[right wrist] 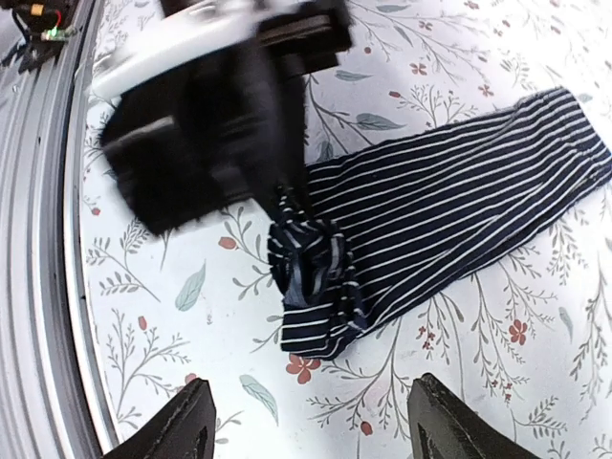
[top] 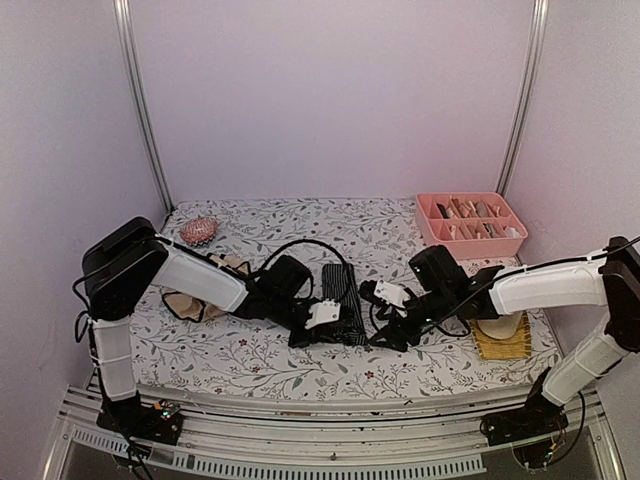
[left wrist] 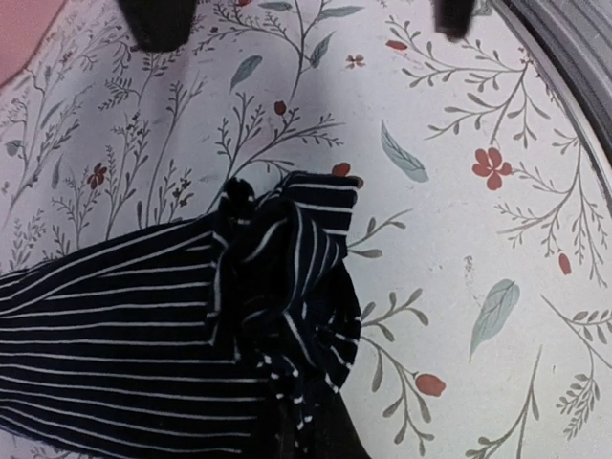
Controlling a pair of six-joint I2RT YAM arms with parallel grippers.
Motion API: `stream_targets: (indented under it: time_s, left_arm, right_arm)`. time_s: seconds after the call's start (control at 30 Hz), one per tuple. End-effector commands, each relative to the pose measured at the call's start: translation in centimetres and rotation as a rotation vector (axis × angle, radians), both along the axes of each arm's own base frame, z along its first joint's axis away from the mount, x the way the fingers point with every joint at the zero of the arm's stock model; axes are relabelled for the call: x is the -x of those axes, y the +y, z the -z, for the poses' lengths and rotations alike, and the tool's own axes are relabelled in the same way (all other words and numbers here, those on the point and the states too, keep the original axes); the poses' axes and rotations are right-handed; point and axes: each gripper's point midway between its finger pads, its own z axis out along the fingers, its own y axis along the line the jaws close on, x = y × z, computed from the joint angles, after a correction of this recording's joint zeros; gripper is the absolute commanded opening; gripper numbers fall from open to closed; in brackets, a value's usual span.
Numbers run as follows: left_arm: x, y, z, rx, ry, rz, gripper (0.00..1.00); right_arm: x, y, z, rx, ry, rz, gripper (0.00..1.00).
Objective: Roll the underwear
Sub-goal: Roll the underwear at the center of the board.
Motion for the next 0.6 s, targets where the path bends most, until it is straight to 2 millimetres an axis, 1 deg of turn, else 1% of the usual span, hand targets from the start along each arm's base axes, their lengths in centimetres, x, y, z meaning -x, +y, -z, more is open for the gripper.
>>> stream_targets:
  time_s: [0.0, 0.03, 0.1, 0.2, 0.27, 0.37, 0.47, 0.53, 0.57]
  left_arm:
    - [0.9, 2.1, 2.5, -0.097, 0.286, -0.039, 0.00]
    - [0.3, 1.9, 2.3, -0.093, 0.315, -0.051, 0.00]
    - [-0.1, 2.0, 2.3, -0.097, 0.377, -0.068, 0.00]
    - [-1.0, 2.3, 2.4, -0.103, 0.446, -0.100, 0.00]
    - [-1.5, 2.3, 2.7, -0.124, 0.472, -0.119, 0.00]
    - [-1.7, 2.4, 3.4, -0.176, 0.534, -0.140, 0.00]
    - [-1.9, 2.4, 4.0, -0.212, 0.596, -0.167, 0.00]
    - [-2.3, 2.3, 4.0, -0.220, 0.632, -0.185, 0.00]
    - [-2.4, 2.4, 4.4, -0.231, 0.657, -0.198, 0.00]
  right_arm:
    - [-0.4, 0.9, -1.8, -0.016, -0.307, -0.065, 0.71]
    - [-0.1, 1.0, -1.9, -0.014, -0.342, -0.084, 0.71]
    - [0.6, 1.4, -1.9, -0.021, -0.406, -0.128, 0.71]
    - [1.6, 2.2, -1.3, -0.015, -0.523, -0.205, 0.70]
    - [2.1, 3.0, -0.9, 0.002, -0.591, -0.250, 0.70]
    - [2.8, 4.3, -0.5, 0.025, -0.661, -0.323, 0.68]
    - [3.0, 5.3, -0.2, 0.040, -0.706, -0.370, 0.63]
    - [2.9, 5.8, 0.5, 0.076, -0.736, -0.400, 0.58]
    - [2.9, 5.9, 1.1, 0.100, -0.738, -0.413, 0.54]
